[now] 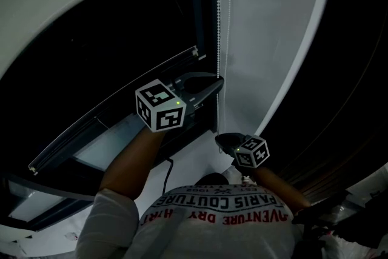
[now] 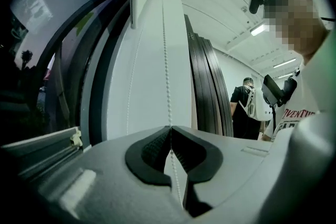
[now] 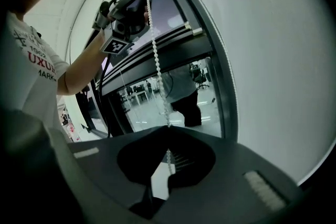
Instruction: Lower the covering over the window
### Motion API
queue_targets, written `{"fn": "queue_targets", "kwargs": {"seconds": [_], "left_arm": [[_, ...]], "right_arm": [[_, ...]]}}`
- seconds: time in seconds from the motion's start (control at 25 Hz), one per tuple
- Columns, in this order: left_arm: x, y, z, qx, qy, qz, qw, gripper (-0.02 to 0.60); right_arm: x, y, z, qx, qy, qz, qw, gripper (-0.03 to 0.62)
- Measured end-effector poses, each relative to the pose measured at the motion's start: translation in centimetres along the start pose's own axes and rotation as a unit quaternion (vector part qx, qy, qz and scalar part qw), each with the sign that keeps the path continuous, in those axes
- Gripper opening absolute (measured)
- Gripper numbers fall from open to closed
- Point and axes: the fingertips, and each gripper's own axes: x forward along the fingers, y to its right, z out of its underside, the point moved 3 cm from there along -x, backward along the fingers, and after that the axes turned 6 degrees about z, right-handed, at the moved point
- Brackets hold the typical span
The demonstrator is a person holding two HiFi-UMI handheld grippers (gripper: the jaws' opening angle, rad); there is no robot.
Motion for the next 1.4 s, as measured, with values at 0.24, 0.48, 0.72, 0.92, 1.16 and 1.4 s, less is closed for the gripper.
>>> {"fn": "queue_targets", "kwargs": {"seconds": [0.24,0.48,0.72,0.92,1.16,1.4], "left_arm": [[0.1,-0.2,3.9,-0.017,-0.011,-0.010,0.9997,0.011],[-0.2,-0.3,6.3,-0.031,0.000,-0.022,0.9993,0.011],[-0.5,-0.3,8.2,-0.038,-0.006,-0.028,0.9989,0.011],[-0.6,0.0,10.8,-0.050,-0.025,-0.033,0.9979,0.011],[-0.8,0.0,14.3,-0.059,-0.053,-0.046,0.9958,0.011],[-1.2,0.5,18.5,-0.066,-0.105,-0.055,0.9907,0.009]], "right_arm": [[0.6,1.0,3.3,0.004,-0.042,0.006,0.999,0.006],[1.2,1.2,5.7,-0.005,-0.078,0.014,0.997,0.008],[1.3,1.2,7.4,0.006,-0.105,0.012,0.994,0.009],[0.6,1.0,7.8,0.004,-0.113,0.017,0.993,0.012],[-0.3,1.0,5.0,-0.012,-0.082,0.010,0.996,0.051],[-2.8,-0.1,-2.0,-0.054,-0.013,0.004,0.998,0.078]]}}
